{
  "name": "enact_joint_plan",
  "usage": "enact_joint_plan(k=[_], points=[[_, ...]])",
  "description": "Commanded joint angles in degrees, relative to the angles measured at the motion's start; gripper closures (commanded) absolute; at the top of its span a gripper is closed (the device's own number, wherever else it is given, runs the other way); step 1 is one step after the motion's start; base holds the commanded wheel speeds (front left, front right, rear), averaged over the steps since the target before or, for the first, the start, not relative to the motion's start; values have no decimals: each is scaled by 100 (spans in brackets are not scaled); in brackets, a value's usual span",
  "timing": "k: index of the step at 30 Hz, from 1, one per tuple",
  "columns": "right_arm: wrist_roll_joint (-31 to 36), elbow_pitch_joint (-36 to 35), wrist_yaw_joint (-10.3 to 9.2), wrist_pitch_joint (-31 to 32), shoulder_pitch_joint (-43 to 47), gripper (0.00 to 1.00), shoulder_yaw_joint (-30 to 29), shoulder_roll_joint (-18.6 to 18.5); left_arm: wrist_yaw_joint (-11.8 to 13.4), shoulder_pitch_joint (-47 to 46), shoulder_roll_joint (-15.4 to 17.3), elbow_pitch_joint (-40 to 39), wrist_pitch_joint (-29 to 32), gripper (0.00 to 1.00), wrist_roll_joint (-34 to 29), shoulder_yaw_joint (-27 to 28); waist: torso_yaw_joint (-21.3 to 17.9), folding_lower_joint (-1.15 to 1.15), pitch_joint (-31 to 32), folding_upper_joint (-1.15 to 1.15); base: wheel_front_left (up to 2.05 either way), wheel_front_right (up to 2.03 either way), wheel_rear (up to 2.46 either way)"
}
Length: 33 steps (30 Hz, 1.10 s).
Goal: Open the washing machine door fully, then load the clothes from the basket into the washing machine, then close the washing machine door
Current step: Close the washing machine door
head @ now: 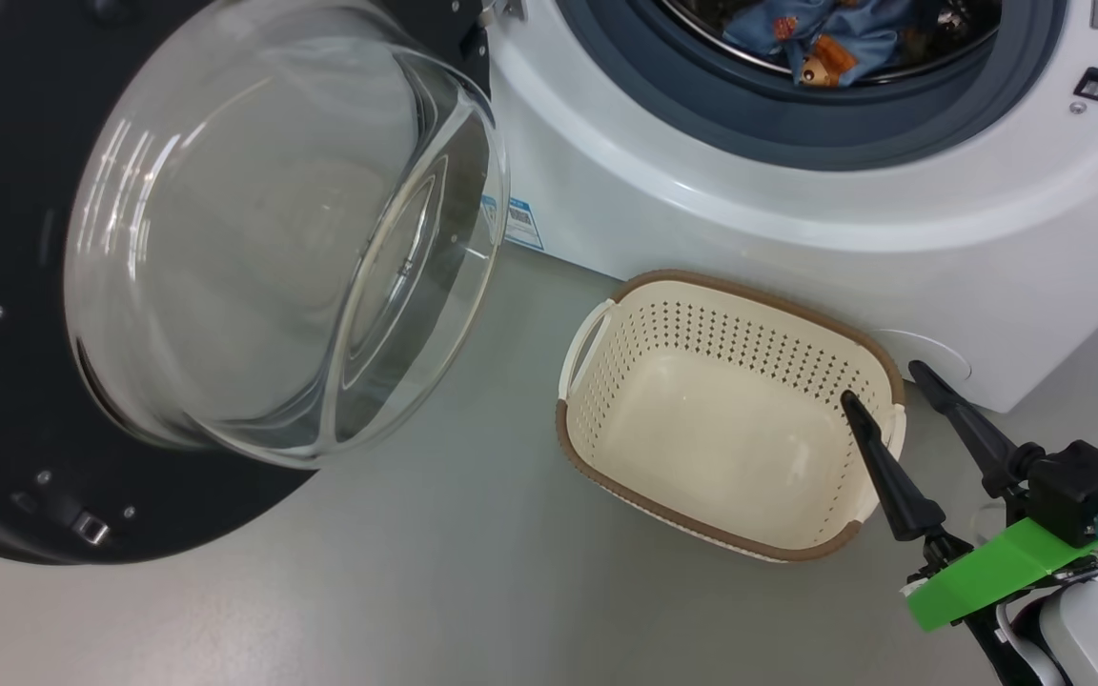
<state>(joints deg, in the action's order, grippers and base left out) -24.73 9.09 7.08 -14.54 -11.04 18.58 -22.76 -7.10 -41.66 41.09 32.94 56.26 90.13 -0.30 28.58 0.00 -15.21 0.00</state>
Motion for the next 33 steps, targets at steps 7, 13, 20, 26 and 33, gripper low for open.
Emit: enact_joint_plan(k=[7,13,20,26,33], points=[[-12,-137,41,-46,168,0,38,67,-38,154,406,-595,350,100,164,175,-92,0,220,0,0,0,0],[-4,-137,41,-46,256,0,-33,146,-38,321,356,-1053,566,100,251,125,-207,0,368,0,0,0,0],[11,-151,41,-46,366,0,-128,236,-38,418,300,-1422,737,100,250,2,-371,0,536,0,0,0,0],[25,-162,41,-46,517,0,-230,337,-37,482,218,-1775,872,100,254,-130,-578,0,716,0,0,0,0],[34,-183,41,-46,676,0,-333,423,-29,525,122,-2190,1010,100,362,-199,-870,0,870,0,0,0,0]])
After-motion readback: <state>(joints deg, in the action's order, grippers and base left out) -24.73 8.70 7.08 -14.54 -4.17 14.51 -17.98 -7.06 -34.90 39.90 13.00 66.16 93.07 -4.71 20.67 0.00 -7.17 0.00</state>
